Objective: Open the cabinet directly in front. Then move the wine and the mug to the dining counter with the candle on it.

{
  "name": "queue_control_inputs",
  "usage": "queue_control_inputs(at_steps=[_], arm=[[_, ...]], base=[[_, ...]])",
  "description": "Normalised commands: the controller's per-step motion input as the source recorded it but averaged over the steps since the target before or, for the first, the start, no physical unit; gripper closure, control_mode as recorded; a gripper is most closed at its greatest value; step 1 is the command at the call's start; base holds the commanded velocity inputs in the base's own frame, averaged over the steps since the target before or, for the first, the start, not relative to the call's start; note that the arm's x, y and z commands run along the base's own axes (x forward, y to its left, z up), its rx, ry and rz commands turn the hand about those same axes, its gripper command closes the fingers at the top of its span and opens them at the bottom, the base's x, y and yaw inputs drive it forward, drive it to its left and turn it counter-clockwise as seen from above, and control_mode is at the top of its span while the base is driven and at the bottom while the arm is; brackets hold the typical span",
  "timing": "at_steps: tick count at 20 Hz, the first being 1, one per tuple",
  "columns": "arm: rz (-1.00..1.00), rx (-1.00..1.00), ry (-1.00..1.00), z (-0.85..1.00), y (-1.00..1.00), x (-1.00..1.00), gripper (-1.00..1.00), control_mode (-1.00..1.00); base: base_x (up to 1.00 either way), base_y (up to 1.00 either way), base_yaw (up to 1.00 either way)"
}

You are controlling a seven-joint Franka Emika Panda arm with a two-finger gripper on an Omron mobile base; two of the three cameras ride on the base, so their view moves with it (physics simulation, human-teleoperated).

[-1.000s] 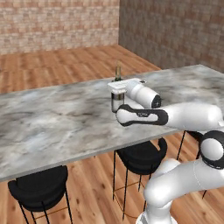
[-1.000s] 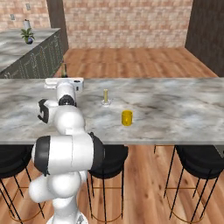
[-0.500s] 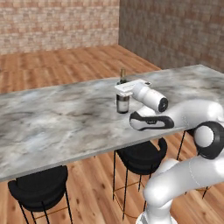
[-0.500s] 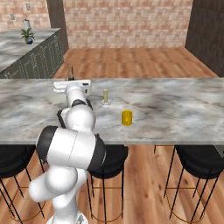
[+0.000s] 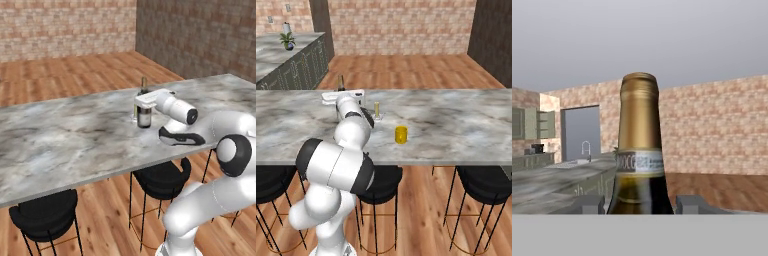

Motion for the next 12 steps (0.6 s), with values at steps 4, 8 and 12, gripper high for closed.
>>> queue_control_inputs(at_steps=[4, 8, 12], arm=[[0.00, 0.02, 0.00, -0.04, 0.00, 0.00, 1.00, -1.00], [0.00, 0.05, 0.00, -0.21, 0.00, 0.00, 1.00, -1.00], [0.00, 0.03, 0.00, -0.24, 0.00, 0.00, 1.00, -1.00]], base=[[0.00, 0.00, 0.00], [0.00, 0.00, 0.00], [0.00, 0.00, 0.00]])
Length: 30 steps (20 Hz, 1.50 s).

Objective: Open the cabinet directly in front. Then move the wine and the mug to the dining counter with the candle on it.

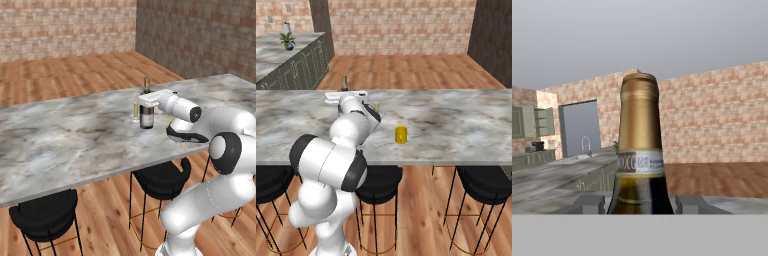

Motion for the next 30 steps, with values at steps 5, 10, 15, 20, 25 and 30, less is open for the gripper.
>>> queue_control_inputs(at_steps=[5, 10, 15, 20, 25, 30], arm=[[0.00, 0.02, 0.00, -0.21, 0.00, 0.01, 1.00, -1.00], [0.00, 0.01, 0.00, -0.07, 0.00, 0.00, 1.00, -1.00], [0.00, 0.03, 0.00, -0.15, 0.00, 0.00, 1.00, -1.00], [0.00, 0.00, 0.00, 0.00, 0.06, -0.02, 1.00, -1.00], [-0.06, 0.01, 0.00, 0.00, 0.52, -0.19, 1.00, -1.00], [-0.05, 0.02, 0.00, 0.00, 0.41, 0.00, 1.00, -1.00]], base=[[0.00, 0.00, 0.00], [0.00, 0.00, 0.00], [0.00, 0.00, 0.00], [0.00, 0.00, 0.00], [0.00, 0.00, 0.00], [0.00, 0.00, 0.00]])
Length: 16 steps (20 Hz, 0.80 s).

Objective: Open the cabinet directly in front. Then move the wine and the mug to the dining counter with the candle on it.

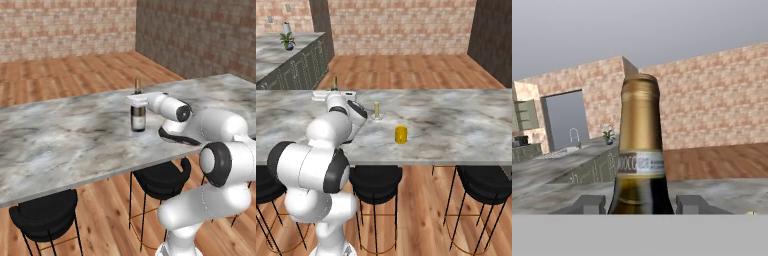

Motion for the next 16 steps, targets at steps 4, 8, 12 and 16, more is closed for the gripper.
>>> queue_control_inputs(at_steps=[4, 8, 12, 16], arm=[[-0.06, 0.03, 0.02, -0.01, 0.37, 0.00, 1.00, -1.00], [-0.01, 0.00, 0.01, 0.00, 0.06, 0.00, 1.00, -1.00], [0.00, 0.00, 0.00, -0.01, 0.00, 0.00, 1.00, -1.00], [0.00, 0.00, 0.00, -0.19, 0.00, 0.05, 1.00, -1.00]], base=[[0.00, 0.00, 0.00], [0.00, 0.00, 0.00], [0.00, 0.00, 0.00], [0.00, 0.00, 0.00]])
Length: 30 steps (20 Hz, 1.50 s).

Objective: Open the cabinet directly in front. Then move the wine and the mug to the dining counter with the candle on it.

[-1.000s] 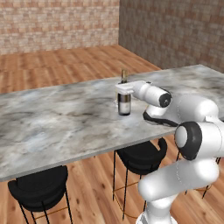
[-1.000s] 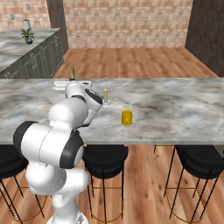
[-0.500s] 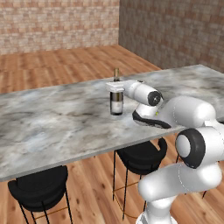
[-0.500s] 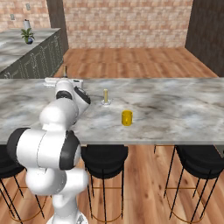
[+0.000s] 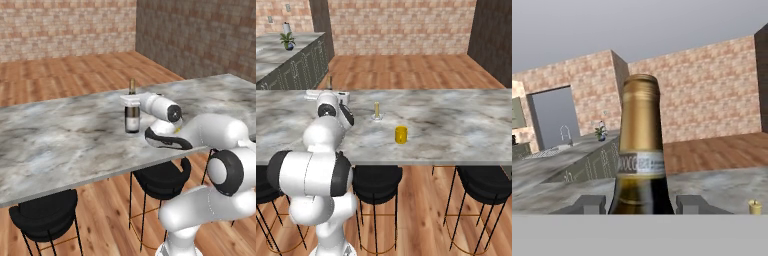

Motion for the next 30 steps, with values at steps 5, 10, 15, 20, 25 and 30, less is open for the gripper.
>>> queue_control_inputs(at_steps=[5, 10, 15, 20, 25, 30], arm=[[0.00, 0.00, 0.00, -0.35, 0.00, 0.43, 1.00, -1.00], [0.00, 0.00, 0.00, -0.25, 0.00, 0.59, 1.00, -1.00], [0.00, 0.00, 0.00, -0.32, 0.00, 0.63, 1.00, -1.00], [0.03, 0.00, -0.01, -0.27, -0.05, 0.28, 1.00, -1.00], [0.08, 0.00, -0.03, -0.25, -0.14, 0.00, 1.00, -1.00], [0.03, 0.00, -0.02, -0.02, -0.04, 0.00, 1.00, -1.00]], base=[[0.00, 0.00, 0.00], [0.00, 0.00, 0.00], [0.00, 0.00, 0.00], [0.00, 0.00, 0.00], [0.00, 0.00, 0.00], [0.00, 0.00, 0.00]])
